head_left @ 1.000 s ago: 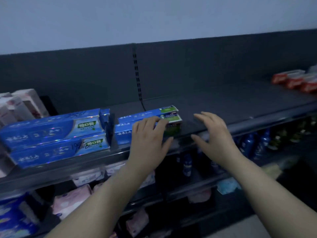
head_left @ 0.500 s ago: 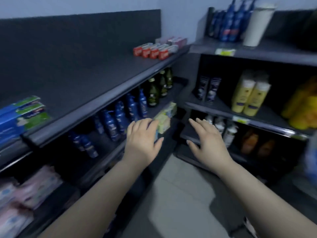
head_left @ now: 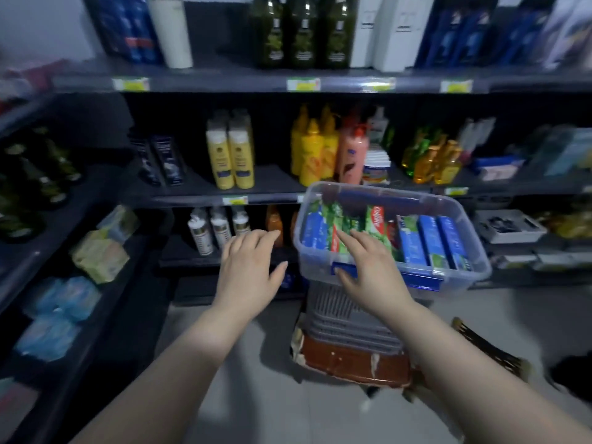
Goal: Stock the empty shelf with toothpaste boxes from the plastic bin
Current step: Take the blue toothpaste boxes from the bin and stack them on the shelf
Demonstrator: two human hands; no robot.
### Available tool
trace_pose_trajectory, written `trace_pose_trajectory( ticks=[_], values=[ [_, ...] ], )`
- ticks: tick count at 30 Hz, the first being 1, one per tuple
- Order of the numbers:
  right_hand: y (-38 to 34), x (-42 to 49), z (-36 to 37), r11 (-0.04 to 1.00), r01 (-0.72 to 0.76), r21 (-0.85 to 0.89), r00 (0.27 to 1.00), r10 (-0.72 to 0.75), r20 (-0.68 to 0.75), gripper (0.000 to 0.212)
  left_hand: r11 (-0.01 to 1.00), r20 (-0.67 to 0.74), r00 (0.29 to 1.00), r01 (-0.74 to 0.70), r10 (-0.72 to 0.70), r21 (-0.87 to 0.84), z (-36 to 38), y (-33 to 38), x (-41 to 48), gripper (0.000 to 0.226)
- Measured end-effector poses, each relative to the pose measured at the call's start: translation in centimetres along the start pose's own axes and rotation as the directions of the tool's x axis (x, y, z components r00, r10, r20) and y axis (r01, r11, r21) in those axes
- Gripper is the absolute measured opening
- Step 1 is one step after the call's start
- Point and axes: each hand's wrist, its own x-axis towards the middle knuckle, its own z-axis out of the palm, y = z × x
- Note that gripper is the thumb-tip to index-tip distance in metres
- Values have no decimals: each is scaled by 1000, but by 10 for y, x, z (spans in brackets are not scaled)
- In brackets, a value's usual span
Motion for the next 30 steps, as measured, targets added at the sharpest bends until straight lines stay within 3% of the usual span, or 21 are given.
trace_pose_trajectory(
  ticks=[8,12,16,19,24,27,30],
  values=[
    [109,11,-2,951,-309,1,951,309,-5,65,984,220,961,-149,167,-97,72,56,71,55],
    [141,34,7,886,-464,-20,886,464,-6,66,967,263,932,-222,249,-129,100,58,114,53],
    [164,63,17,789,-593,-159,797,604,22,58,948,338,889,-258,309,-188,129,57,154,53],
    [172,87,27,723,-621,-302,734,672,100,41,930,374,855,-293,359,-222,150,58,179,52],
    [176,111,46,623,-607,-494,656,743,131,43,888,377,811,-354,448,-294,175,62,205,50],
    [168,119,51,614,-596,-517,652,746,134,44,867,383,786,-376,485,-327,187,66,214,50],
    [161,122,51,582,-664,-470,602,788,125,50,847,379,766,-400,519,-349,196,75,218,50]
  ],
)
